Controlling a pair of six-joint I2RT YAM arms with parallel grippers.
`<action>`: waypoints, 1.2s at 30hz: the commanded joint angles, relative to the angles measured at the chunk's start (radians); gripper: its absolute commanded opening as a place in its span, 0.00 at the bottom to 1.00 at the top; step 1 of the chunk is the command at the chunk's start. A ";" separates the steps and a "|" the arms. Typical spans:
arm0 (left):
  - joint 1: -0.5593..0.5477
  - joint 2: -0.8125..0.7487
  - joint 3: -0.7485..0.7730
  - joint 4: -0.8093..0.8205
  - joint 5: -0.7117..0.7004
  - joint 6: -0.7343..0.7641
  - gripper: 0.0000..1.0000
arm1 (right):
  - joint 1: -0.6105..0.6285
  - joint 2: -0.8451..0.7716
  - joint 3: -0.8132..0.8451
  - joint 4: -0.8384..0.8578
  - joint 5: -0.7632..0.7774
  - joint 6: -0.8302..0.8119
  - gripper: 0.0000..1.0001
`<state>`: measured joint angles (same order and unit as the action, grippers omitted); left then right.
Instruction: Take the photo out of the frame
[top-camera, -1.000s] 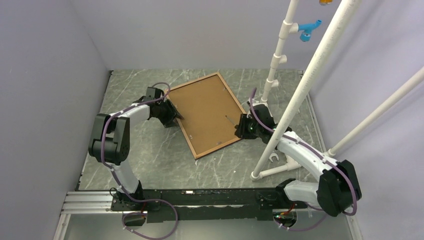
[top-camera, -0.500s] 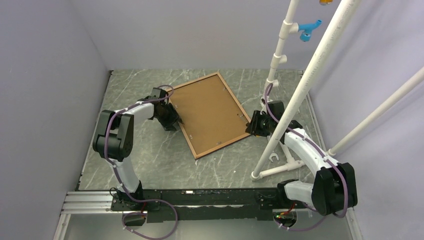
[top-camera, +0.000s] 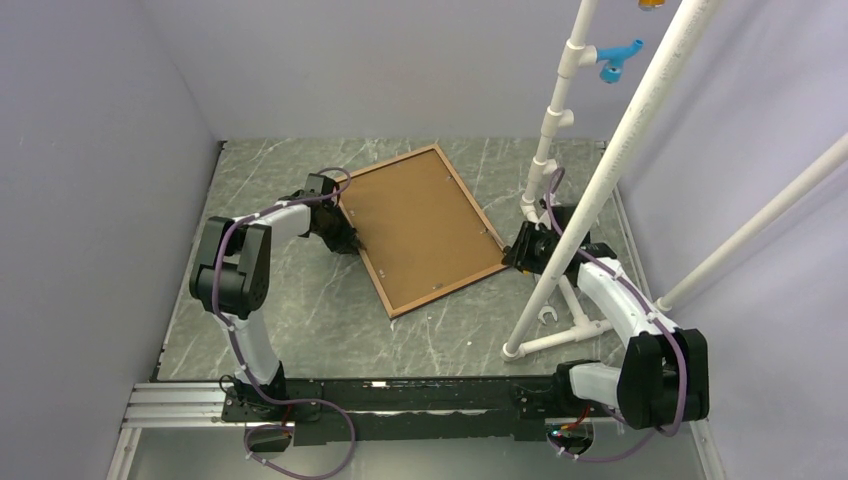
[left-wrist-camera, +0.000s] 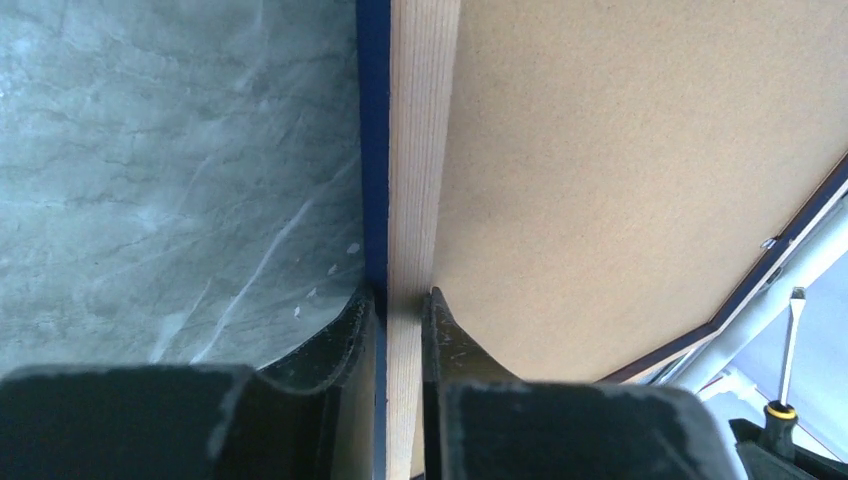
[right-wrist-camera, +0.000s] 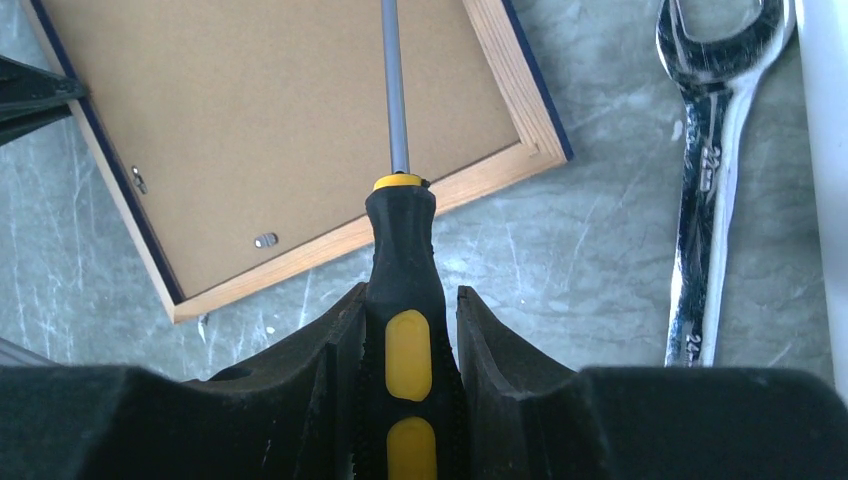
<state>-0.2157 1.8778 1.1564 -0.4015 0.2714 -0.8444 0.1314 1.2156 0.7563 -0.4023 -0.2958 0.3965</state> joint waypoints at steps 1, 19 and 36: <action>-0.002 0.033 -0.027 0.011 -0.083 0.041 0.09 | -0.038 -0.019 -0.043 0.042 -0.057 0.008 0.00; -0.009 0.083 0.046 -0.078 -0.088 0.114 0.00 | -0.080 0.080 -0.099 0.183 -0.094 0.062 0.00; -0.067 0.110 0.111 -0.121 -0.177 0.224 0.00 | -0.068 0.254 -0.021 0.227 -0.146 -0.018 0.00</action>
<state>-0.2649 1.9232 1.2720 -0.5251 0.1932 -0.7349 0.0597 1.4372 0.6758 -0.2413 -0.4572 0.4023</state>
